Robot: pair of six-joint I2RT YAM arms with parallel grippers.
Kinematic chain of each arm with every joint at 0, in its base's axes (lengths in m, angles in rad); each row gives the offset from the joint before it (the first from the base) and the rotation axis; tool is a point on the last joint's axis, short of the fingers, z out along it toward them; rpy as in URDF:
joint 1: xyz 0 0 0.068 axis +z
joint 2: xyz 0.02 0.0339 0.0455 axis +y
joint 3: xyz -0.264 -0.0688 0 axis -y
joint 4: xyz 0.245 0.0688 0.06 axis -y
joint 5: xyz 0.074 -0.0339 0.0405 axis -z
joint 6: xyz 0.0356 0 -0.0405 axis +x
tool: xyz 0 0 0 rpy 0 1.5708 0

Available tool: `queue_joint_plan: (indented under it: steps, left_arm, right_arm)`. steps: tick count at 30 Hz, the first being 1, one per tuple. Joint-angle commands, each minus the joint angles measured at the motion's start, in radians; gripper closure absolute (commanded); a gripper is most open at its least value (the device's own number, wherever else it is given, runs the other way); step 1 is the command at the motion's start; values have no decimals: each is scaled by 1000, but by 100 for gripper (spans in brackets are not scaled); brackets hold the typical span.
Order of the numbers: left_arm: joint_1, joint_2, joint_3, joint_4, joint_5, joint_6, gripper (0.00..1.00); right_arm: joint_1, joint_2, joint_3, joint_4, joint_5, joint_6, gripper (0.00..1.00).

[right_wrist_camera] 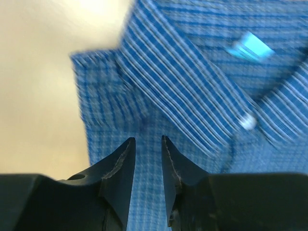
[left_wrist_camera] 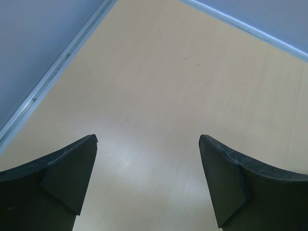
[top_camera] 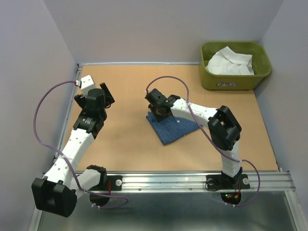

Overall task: Fold and stack the long sleeve shirts
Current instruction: Fold the shirt, then neatly place the folded shirt to the corner

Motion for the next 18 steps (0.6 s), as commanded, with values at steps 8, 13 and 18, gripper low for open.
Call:
queue_joint_plan:
  steps: [8, 13, 18]
  left_arm:
    - [7, 12, -6, 51, -1, 15, 1]
    - [7, 16, -5, 52, 12, 15, 1]
    - [8, 19, -5, 52, 12, 17, 1]
  right_arm:
    - [23, 94, -33, 228, -228, -25, 68]
    - [25, 18, 8, 214, -251, -44, 64]
    - [23, 21, 35, 211, -156, -26, 49]
